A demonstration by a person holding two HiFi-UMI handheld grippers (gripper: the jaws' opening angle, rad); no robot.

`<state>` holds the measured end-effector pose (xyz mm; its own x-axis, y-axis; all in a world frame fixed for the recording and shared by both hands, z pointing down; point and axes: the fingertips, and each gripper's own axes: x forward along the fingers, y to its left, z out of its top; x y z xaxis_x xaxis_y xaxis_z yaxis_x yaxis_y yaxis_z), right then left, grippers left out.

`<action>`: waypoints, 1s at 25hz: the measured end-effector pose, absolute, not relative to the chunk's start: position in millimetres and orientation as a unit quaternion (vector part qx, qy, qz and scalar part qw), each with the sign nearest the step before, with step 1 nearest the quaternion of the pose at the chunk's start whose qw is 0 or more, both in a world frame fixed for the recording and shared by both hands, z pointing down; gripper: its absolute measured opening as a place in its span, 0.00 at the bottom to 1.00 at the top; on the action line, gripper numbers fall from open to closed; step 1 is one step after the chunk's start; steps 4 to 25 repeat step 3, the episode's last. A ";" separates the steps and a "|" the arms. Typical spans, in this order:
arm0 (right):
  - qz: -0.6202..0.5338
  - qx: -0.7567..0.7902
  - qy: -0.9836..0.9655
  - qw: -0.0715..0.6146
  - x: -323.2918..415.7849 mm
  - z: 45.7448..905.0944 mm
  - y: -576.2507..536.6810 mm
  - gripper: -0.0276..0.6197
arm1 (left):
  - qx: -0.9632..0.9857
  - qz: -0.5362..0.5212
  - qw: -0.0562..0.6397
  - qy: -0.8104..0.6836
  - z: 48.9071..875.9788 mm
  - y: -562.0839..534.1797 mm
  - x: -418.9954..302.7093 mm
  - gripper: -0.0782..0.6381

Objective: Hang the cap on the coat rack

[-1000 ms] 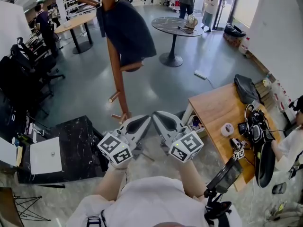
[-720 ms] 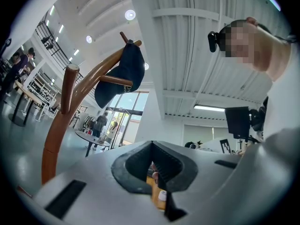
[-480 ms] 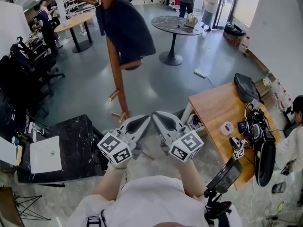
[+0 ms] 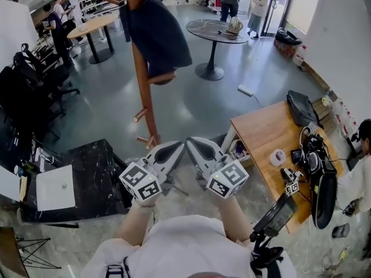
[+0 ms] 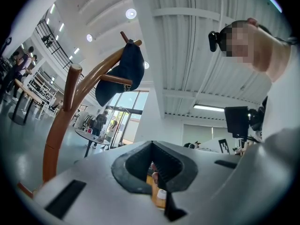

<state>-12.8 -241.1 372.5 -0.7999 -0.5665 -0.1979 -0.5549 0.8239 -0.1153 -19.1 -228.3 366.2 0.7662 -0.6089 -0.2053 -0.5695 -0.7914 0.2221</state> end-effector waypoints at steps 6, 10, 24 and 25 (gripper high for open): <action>-0.027 -0.295 0.948 0.112 -12.6 372.6 -240.4 0.08 | 0.936 -0.130 0.078 -0.317 364.5 -227.0 -18.5 0.12; -0.027 -0.295 0.948 0.112 -12.6 372.6 -240.4 0.08 | 0.936 -0.130 0.078 -0.317 364.5 -227.0 -18.5 0.12; -0.027 -0.295 0.948 0.112 -12.6 372.6 -240.4 0.08 | 0.936 -0.130 0.078 -0.317 364.5 -227.0 -18.5 0.12; -0.027 -0.295 0.948 0.112 -12.6 372.6 -240.4 0.08 | 0.936 -0.130 0.078 -0.317 364.5 -227.0 -18.5 0.12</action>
